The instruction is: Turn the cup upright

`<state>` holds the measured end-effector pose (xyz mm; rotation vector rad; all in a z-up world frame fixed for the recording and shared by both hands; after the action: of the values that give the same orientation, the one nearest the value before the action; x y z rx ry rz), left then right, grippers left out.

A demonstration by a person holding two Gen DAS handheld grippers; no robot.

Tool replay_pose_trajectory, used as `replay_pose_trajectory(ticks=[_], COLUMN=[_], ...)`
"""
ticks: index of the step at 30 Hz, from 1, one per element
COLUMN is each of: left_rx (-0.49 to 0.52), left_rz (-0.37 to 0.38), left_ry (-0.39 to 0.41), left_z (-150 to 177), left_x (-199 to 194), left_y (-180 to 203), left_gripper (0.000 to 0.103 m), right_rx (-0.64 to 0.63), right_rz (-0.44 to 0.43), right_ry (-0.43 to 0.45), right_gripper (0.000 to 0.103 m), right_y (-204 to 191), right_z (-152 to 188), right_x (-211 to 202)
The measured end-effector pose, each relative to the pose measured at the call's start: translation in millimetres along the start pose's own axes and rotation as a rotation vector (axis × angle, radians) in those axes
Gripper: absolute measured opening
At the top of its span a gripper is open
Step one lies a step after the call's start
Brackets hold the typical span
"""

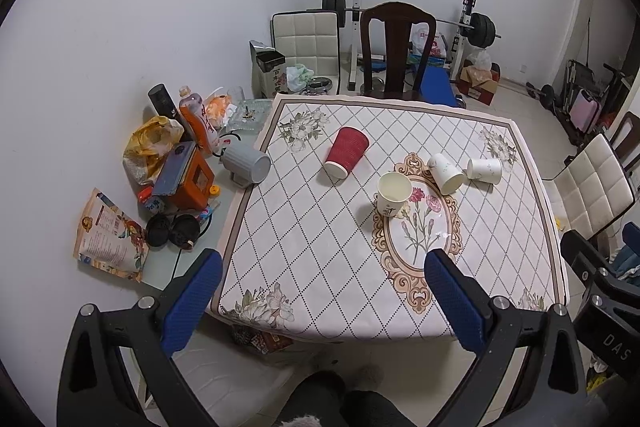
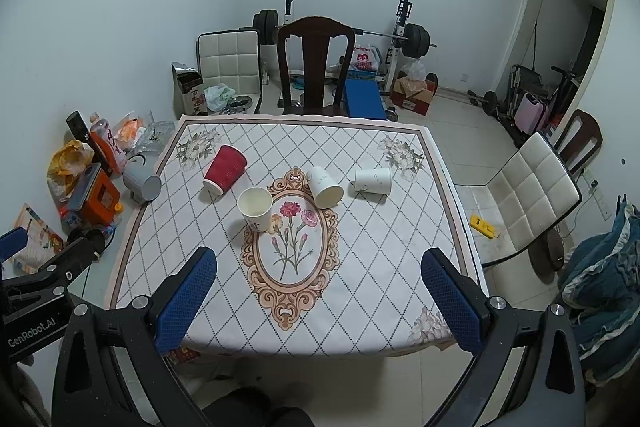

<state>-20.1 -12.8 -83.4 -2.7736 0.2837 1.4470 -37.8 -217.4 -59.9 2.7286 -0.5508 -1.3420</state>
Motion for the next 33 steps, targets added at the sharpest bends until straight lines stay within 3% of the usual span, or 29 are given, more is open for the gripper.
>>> replay_pose_trajectory(ticks=[33], left_rx=[-0.009], left_rz=[-0.005], left_ry=[0.001], left_z=[1], left_x=[0], left_y=[3], left_gripper=[0.103], right_rx=[-0.018], right_rz=[-0.018], right_ry=[-0.011], right_gripper=[0.103], right_y=[-8], right_z=[11], right_x=[1])
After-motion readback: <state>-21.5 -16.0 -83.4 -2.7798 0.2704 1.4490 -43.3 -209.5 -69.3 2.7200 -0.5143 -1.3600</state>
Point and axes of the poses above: each gripper's, at about its wrist camera, not at the fingertips, and x roughly the way its jaws point, y to its right, z to its underside, the point moved 9 cm from there along x, roughly the way its jaws point, and after that the axes turned 8 degrees about z, right-handed, at the moved point
